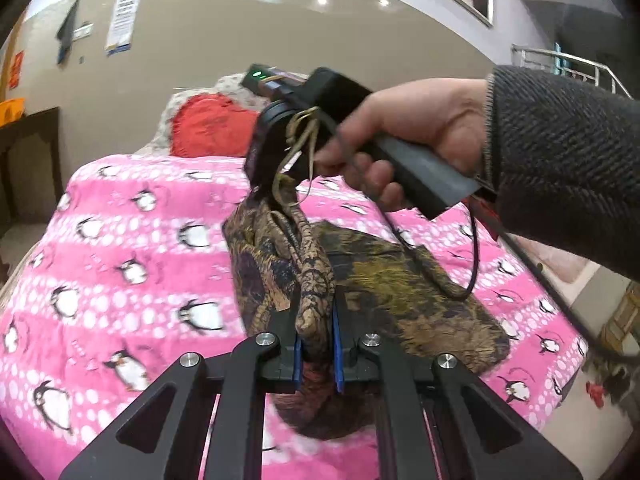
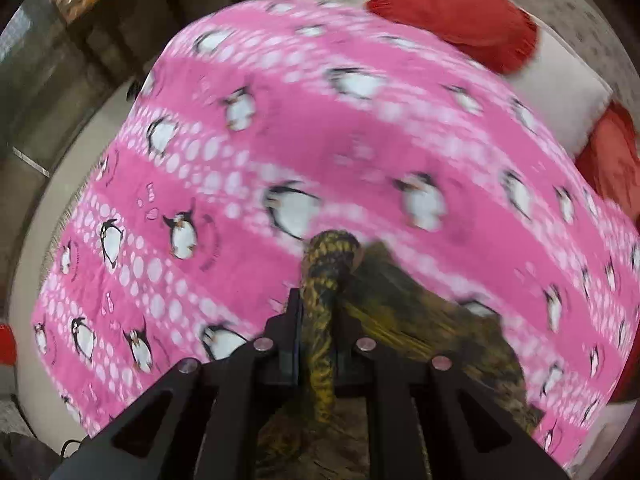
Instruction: Fold small clothes
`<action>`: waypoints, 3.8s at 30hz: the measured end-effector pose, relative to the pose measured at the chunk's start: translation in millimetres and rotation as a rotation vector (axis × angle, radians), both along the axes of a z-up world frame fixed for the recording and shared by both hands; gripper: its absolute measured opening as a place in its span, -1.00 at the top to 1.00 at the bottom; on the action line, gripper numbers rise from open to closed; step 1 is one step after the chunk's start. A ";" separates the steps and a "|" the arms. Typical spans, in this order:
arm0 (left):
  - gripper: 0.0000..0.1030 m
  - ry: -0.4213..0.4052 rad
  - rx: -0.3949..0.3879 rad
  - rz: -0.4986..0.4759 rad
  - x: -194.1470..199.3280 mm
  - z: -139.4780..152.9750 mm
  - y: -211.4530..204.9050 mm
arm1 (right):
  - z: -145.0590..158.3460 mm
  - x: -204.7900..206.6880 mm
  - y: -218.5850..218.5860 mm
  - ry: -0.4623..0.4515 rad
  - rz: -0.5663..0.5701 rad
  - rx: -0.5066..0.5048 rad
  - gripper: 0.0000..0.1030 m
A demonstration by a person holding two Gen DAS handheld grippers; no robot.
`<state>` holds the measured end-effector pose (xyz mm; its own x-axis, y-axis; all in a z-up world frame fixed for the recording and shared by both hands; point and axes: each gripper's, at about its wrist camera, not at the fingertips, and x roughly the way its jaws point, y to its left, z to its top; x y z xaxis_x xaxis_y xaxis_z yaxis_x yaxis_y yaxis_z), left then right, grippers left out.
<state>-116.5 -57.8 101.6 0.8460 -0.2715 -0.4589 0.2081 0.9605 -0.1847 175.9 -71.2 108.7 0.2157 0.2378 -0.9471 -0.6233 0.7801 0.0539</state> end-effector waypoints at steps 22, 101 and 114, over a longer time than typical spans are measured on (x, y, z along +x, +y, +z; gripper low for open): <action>1.00 0.178 0.189 -0.377 51.5 -44.4 -204.9 | -51.8 52.1 -263.5 0.102 -0.241 0.193 0.79; -0.23 0.519 -0.424 -0.030 173.8 -106.5 7.5 | -75.3 -56.4 -364.9 -0.064 -0.679 0.729 -0.73; -0.37 0.477 -0.476 -0.229 164.2 -117.5 -21.9 | -119.3 -112.5 -380.9 0.059 -0.387 0.867 -0.73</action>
